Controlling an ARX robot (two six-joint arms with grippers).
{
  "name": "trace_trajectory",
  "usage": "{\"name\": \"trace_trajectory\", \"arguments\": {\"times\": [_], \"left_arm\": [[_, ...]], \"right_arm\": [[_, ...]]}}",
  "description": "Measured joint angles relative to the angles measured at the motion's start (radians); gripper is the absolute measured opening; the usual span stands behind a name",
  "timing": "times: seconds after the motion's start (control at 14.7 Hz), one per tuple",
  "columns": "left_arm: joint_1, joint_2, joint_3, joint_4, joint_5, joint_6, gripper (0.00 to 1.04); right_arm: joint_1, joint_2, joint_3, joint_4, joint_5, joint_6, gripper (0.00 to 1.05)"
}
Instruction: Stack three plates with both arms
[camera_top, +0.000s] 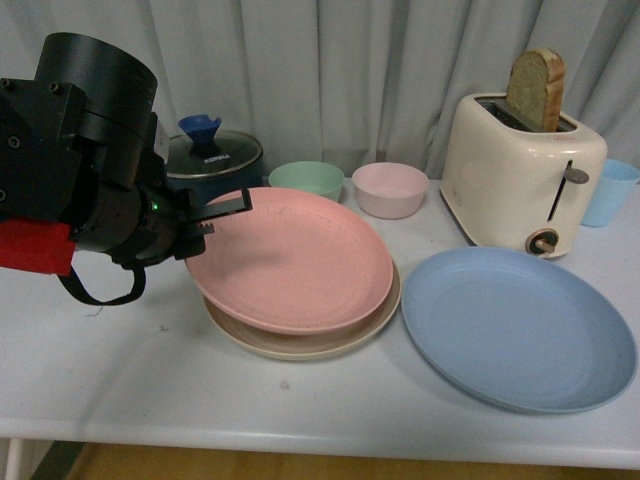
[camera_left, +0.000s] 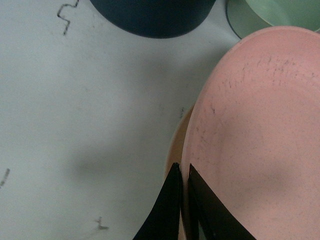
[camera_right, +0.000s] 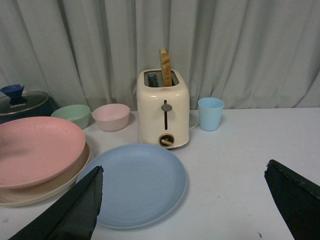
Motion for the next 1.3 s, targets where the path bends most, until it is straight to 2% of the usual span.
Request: {"name": "trace_trajectory", "arguments": {"times": [0.2,0.34,0.48,0.55,0.61,0.75,0.82,0.89,0.95,1.16,1.23,1.3], "left_arm": [[0.005,0.003,0.01,-0.002,0.032,-0.111,0.38],[0.02,-0.022,-0.029,0.025,0.041,-0.117,0.61],[0.048,-0.129,-0.119,0.102,0.03,-0.106,0.85],[0.058,-0.213,-0.181,0.197,0.013,-0.077,0.97],[0.068,-0.307,-0.248,0.275,0.003,-0.036,0.98],[0.084,-0.489,-0.4,0.331,0.036,0.002,0.98],[0.103,-0.551,-0.521,0.54,0.047,0.106,0.87],[0.124,-0.64,-0.636,0.663,0.056,0.224,0.75],[0.142,-0.714,-0.706,0.712,0.061,0.307,0.62],[0.16,-0.832,-0.855,0.689,0.096,0.385,0.22],[0.192,-0.89,-0.883,0.681,0.134,0.389,0.09],[0.228,-0.94,-0.906,0.665,0.154,0.391,0.02]], "right_arm": [[0.0,0.0,0.0,0.0,0.0,0.0,0.98],[0.0,0.0,0.0,0.0,0.0,0.0,0.98],[0.0,0.0,0.0,0.0,0.0,0.0,0.98],[0.0,0.0,0.0,0.0,0.0,0.0,0.98],[0.0,0.0,0.0,0.0,0.0,0.0,0.98],[0.0,0.0,0.0,0.0,0.0,0.0,0.98],[0.0,0.0,0.0,0.0,0.0,0.0,0.98],[0.0,0.0,0.0,0.0,0.0,0.0,0.98],[0.0,0.0,0.0,0.0,0.0,0.0,0.98],[0.0,0.0,0.0,0.0,0.0,0.0,0.98],[0.0,0.0,0.0,0.0,0.0,0.0,0.98],[0.0,0.0,0.0,0.0,0.0,0.0,0.98]]}}
